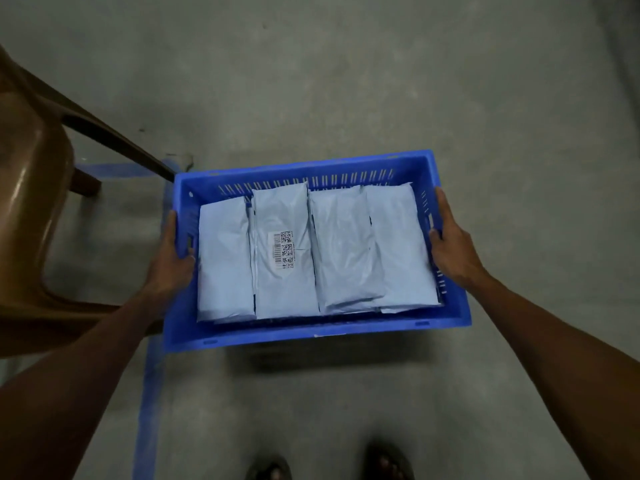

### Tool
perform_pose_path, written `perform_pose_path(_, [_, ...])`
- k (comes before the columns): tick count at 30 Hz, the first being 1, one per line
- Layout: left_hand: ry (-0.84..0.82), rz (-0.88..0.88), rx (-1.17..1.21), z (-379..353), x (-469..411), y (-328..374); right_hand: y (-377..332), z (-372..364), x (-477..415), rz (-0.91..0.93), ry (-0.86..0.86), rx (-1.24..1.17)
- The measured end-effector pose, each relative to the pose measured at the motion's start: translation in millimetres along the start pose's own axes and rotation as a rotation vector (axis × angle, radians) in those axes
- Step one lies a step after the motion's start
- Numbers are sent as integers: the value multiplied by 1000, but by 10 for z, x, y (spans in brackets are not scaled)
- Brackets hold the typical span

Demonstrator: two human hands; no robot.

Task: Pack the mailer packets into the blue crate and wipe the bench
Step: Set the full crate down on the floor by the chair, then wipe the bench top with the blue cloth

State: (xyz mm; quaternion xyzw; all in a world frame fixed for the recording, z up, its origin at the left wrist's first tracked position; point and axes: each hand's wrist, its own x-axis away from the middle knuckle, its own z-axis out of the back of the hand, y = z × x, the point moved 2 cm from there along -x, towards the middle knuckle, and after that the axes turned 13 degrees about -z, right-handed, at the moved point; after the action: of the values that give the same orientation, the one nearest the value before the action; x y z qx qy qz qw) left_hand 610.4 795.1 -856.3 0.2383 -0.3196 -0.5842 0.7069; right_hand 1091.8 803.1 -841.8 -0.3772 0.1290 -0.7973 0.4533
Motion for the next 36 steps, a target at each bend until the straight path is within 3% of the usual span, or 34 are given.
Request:
perform_pose_path(4, [-57, 88, 54, -181, -152, -337, 227, -312, -129, -18, -5, -1])
perform_pose_path(7, [-95, 56, 65, -168, -124, -334, 270, -388, -141, -46, -44, 44])
perform_pose_path(11, [-157, 46, 25, 75, 84, 47, -95, -141, 134, -172, -35, 360])
perform_pose_path(14, [-158, 87, 77, 387, 460, 623, -717, 41, 612, -87, -31, 282])
perform_pose_path(18, [-224, 44, 52, 1144, 874, 1368, -1890, 140, 1373, 149, -251, 241])
perform_pose_path(22, [-91, 58, -19, 2119, 1272, 1880, -3175, 83, 2121, 398, -386, 282])
perform_pose_path(29, [47, 186, -65, 3490, 1499, 1372, -4777, -603, 2947, 606, -553, 407])
perform_pose_path(33, [100, 213, -67, 3874, 1140, 717, -5248, -1263, 2896, 661, -586, 506])
perform_pose_path(36, [48, 186, -107, 3971, 700, 198, -5501, -1799, 2616, 644, -590, 556])
